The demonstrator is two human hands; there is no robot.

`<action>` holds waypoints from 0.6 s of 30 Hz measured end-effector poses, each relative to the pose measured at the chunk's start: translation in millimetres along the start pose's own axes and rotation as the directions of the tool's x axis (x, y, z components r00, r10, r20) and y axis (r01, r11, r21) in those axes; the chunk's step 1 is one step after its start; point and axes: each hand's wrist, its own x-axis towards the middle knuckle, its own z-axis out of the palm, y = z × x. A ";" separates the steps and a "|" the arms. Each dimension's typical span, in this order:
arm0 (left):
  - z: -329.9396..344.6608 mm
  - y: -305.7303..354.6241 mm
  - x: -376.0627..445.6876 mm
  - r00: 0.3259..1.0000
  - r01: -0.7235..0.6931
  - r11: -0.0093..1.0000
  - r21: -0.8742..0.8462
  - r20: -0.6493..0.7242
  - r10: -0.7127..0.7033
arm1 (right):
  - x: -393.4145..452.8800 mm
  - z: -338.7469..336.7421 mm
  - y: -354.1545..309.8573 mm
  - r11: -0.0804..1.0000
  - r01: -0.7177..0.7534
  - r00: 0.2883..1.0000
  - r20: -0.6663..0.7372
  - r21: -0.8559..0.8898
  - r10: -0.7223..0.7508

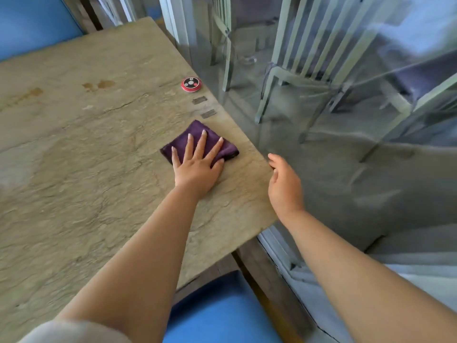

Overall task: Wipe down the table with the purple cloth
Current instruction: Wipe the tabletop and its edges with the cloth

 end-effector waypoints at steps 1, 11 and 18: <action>0.7 12.4 8.3 1.000 0.020 1.000 -0.010 0.019 -0.020 | -3.0 -5.0 5.3 1.000 -0.028 0.999 -0.014 0.001 0.028; 34.1 3.0 -135.8 0.870 -0.493 0.866 0.087 0.048 0.491 | -32.6 -14.8 30.8 0.981 -0.178 0.984 0.044 0.082 0.175; 12.1 18.2 -43.5 0.997 -0.077 0.997 0.029 0.019 0.076 | -41.1 -11.2 32.5 0.974 -0.226 0.972 -0.068 -0.009 0.225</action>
